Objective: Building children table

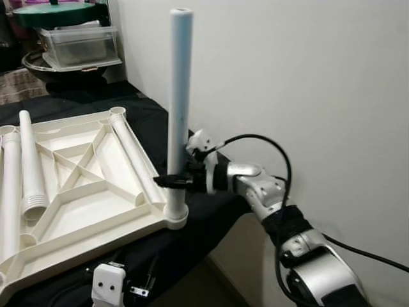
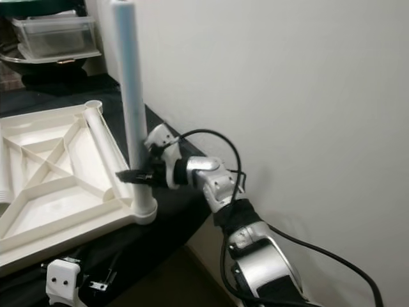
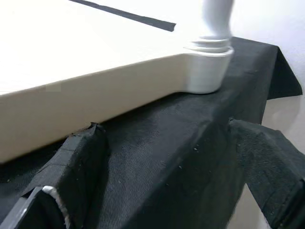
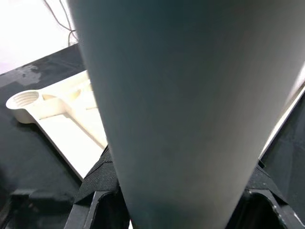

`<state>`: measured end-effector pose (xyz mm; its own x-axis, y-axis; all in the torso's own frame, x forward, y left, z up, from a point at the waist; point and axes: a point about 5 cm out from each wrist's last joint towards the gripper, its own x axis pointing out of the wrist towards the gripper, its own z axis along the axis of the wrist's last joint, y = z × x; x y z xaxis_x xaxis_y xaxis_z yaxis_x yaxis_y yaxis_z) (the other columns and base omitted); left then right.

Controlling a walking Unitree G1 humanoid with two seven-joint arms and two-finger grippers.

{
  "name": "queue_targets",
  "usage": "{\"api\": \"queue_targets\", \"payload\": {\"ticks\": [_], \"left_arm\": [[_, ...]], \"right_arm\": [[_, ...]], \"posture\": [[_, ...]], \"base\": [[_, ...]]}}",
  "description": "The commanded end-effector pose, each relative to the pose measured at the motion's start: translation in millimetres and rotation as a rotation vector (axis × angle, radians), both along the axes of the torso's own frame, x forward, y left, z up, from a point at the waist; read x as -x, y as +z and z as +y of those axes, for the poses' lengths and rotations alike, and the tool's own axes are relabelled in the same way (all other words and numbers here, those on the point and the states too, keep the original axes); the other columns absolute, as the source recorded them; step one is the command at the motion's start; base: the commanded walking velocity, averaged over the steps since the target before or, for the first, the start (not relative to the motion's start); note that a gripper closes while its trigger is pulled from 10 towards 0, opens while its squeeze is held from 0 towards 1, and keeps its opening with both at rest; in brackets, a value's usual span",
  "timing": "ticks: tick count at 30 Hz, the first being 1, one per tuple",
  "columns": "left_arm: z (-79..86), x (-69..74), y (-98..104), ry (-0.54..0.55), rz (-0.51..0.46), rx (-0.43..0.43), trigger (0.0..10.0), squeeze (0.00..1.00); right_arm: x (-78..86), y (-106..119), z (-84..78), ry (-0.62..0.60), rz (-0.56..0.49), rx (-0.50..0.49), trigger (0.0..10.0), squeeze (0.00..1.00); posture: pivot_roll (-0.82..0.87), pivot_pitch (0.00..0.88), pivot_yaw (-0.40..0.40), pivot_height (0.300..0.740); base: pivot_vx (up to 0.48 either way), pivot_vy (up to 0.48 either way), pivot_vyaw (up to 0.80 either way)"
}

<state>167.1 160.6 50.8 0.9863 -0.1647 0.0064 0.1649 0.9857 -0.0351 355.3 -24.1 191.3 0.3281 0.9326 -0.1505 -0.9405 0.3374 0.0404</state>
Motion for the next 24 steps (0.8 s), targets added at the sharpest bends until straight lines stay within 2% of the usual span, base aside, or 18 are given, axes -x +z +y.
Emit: {"api": "queue_targets", "payload": {"ticks": [1, 2, 4, 5, 6, 7, 8, 9, 11, 12, 15, 16, 19, 20, 21, 22, 23, 24], "left_arm": [[0.2, 4.9, -10, 0.003, 0.060, 0.009, 10.0, 0.00], [0.2, 4.9, -10, 0.003, 0.060, 0.009, 10.0, 0.00], [0.6, 5.1, -9, 0.005, 0.060, 0.007, 10.0, 0.00], [0.7, 5.2, -9, 0.005, 0.060, 0.007, 10.0, 0.00], [0.7, 5.2, -9, 0.005, 0.060, 0.007, 10.0, 0.00], [0.9, 5.4, -9, 0.005, 0.060, 0.006, 10.0, 0.00], [0.9, 5.4, -9, 0.005, 0.060, 0.006, 10.0, 0.00], [1.0, 5.5, -9, 0.004, 0.060, 0.006, 10.0, 0.00], [1.2, 5.6, -9, 0.004, 0.061, 0.006, 10.0, 0.00], [1.1, 5.6, -9, 0.003, 0.062, 0.006, 10.0, 0.00], [0.8, 5.3, -10, -0.003, 0.063, 0.006, 10.0, 0.00], [0.6, 5.1, -10, -0.005, 0.063, 0.006, 10.0, 0.00], [0.4, 4.9, -10, -0.007, 0.063, 0.006, 10.0, 0.00], [0.3, 4.7, -10, -0.007, 0.063, 0.007, 10.0, 0.00], [0.3, 4.7, -10, -0.007, 0.063, 0.007, 10.0, 0.00], [0.3, 4.1, -10, -0.004, 0.062, 0.007, 10.0, 0.00], [0.3, 4.1, -10, -0.004, 0.062, 0.007, 10.0, 0.00], [0.3, 4.0, -11, -0.003, 0.062, 0.008, 10.0, 0.00]], "right_arm": [[-12.5, -12, -2.1, -0.221, 0.066, 0.012, 0.0, 0.00], [-12.5, -12, -2.1, -0.221, 0.066, 0.012, 0.0, 0.00], [-31.7, -19, -19.0, -0.655, 0.092, 0.010, 0.0, 0.00], [-36.0, -23, -29.0, -0.805, 0.096, 0.017, 0.0, 0.00], [-36.0, -23, -29.0, -0.805, 0.096, 0.017, 0.0, 0.00], [-39.6, -22, -48.5, -1.012, 0.030, 0.037, 0.0, 0.00], [-39.6, -22, -48.5, -1.012, 0.030, 0.037, 0.0, 0.00], [-37.2, -20, -55.6, -1.104, -0.017, 0.021, 0.0, 0.00], [-29.2, -13, -44.2, -1.082, -0.067, -0.031, 0.0, 0.00], [-24.7, -6, -30.0, -0.994, -0.067, -0.084, 10.0, 0.00], [-17.4, 15, -7.1, -0.791, -0.124, -0.193, 10.0, 0.00], [-17.4, 19, -5.5, -0.730, -0.117, -0.226, 10.0, 1.00], [-18.3, 22, -4.0, -0.704, -0.109, -0.249, 10.0, 1.00], [-19.1, 27, 1.1, -0.582, -0.060, -0.284, 10.0, 0.89], [-19.1, 27, 1.1, -0.582, -0.060, -0.284, 10.0, 0.89], [-11.5, 38, 4.7, -0.226, -0.019, -0.337, 10.0, 0.00], [-11.5, 38, 4.7, -0.226, -0.019, -0.337, 10.0, 0.00], [-6.3, 41, 3.8, -0.096, -0.019, -0.341, 10.0, 0.00]], "posture": [[0.14, 0.000, -0.112, 0.740], [0.14, 0.000, -0.112, 0.740], [0.14, 0.000, -0.111, 0.740], [0.14, 0.000, -0.111, 0.740], [0.14, 0.000, -0.111, 0.740], [0.14, 0.000, -0.111, 0.740], [0.14, 0.000, -0.111, 0.740], [0.14, 0.000, -0.110, 0.740], [0.14, 0.000, -0.105, 0.740], [0.14, 0.000, -0.104, 0.740], [0.13, 0.000, -0.101, 0.740], [0.13, 0.000, -0.102, 0.740], [0.14, 0.000, -0.104, 0.740], [0.14, 0.000, -0.104, 0.740], [0.14, 0.000, -0.104, 0.740], [0.14, 0.000, -0.110, 0.740], [0.14, 0.000, -0.110, 0.740], [0.14, 0.000, -0.110, 0.740]], "base": [[0.000, 0.000, 0.00], [0.000, 0.000, 0.00], [0.000, 0.000, 0.00], [0.000, 0.000, 0.00], [0.000, 0.000, 0.00], [0.000, 0.000, 0.00], [0.000, 0.000, 0.00], [0.000, 0.000, 0.00], [0.000, 0.000, 0.00], [0.000, 0.000, 0.00], [0.000, 0.000, 0.00], [0.000, 0.000, 0.00], [0.000, 0.000, 0.00], [0.000, 0.000, 0.00], [0.000, 0.000, 0.00], [0.000, 0.000, 0.00], [0.000, 0.000, 0.00], [0.000, 0.000, 0.00]]}}
